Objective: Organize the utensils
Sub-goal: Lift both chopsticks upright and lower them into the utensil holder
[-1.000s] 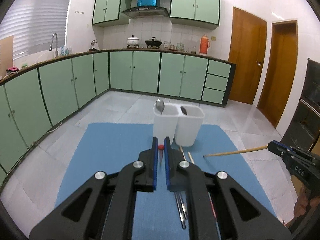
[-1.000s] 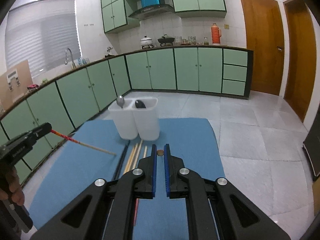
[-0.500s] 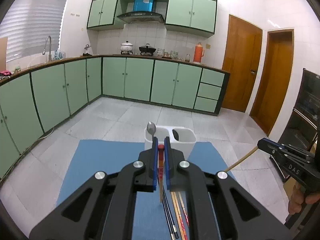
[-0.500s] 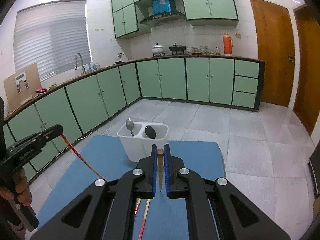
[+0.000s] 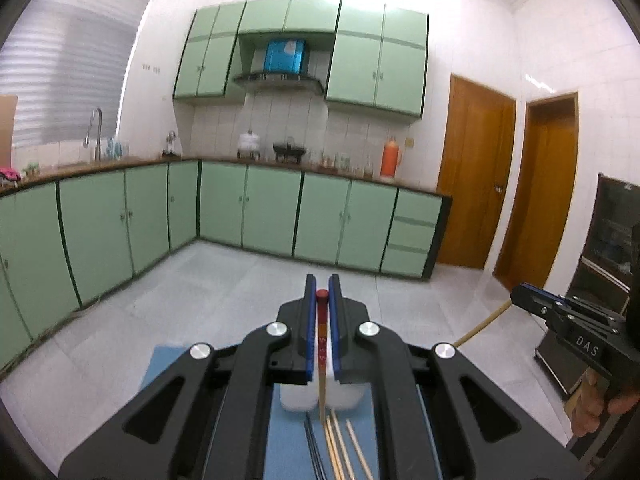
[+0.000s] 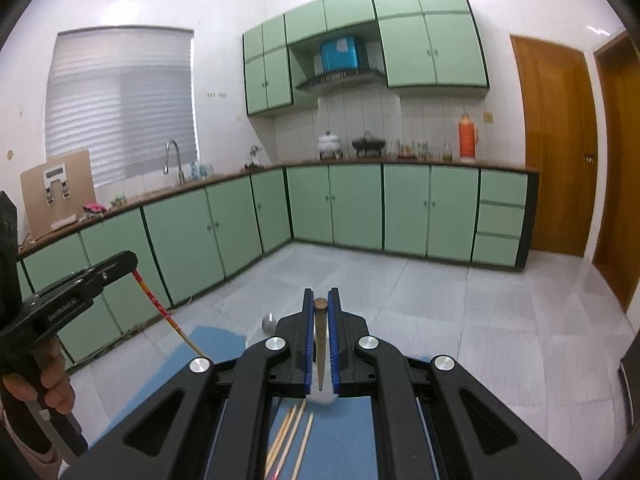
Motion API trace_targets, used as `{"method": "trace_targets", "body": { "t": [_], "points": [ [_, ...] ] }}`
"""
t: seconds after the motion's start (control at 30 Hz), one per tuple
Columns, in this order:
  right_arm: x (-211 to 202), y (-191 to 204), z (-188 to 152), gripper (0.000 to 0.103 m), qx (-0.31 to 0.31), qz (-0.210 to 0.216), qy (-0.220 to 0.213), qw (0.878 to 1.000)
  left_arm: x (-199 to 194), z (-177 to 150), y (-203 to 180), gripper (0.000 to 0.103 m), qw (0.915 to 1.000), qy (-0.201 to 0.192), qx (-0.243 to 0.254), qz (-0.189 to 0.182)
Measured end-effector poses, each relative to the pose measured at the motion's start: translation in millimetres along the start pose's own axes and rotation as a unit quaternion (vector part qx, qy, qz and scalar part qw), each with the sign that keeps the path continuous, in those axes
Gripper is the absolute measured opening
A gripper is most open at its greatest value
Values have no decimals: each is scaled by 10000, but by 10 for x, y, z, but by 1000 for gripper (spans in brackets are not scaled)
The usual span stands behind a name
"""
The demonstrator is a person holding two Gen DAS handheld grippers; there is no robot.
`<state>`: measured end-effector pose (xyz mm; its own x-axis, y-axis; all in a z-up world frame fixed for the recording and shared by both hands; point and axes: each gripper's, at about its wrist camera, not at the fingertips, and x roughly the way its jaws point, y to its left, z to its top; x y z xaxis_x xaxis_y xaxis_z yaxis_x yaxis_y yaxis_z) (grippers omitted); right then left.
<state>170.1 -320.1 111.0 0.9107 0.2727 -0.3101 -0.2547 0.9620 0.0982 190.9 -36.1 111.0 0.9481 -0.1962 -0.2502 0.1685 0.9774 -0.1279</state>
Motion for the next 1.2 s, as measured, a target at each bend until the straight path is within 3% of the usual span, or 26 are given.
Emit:
{"method": "trace_targets", "body": {
  "t": [0.27, 0.43, 0.53, 0.67, 0.97, 1.2],
  "points": [
    [296, 47, 293, 7, -52, -21, -212, 9998, 316, 305, -257, 5, 9978, -609, 204, 145],
    [671, 37, 205, 7, -71, -87, -18, 9999, 708, 171, -247, 5, 9986, -418, 215, 222],
    [877, 14, 93, 7, -5, -24, 136, 9999, 783, 100, -261, 5, 9960, -690, 386, 426],
    [1089, -2, -41, 7, 10, 28, 317, 9995, 822, 133, -208, 5, 9969, -715, 264, 215],
    [1071, -60, -110, 7, 51, 44, 327, 9994, 769, 194, -151, 5, 9949, -933, 271, 262],
    [1180, -47, -158, 7, 63, 33, 470, 9989, 1054, 17, -78, 5, 9971, -609, 264, 366]
  ]
}}
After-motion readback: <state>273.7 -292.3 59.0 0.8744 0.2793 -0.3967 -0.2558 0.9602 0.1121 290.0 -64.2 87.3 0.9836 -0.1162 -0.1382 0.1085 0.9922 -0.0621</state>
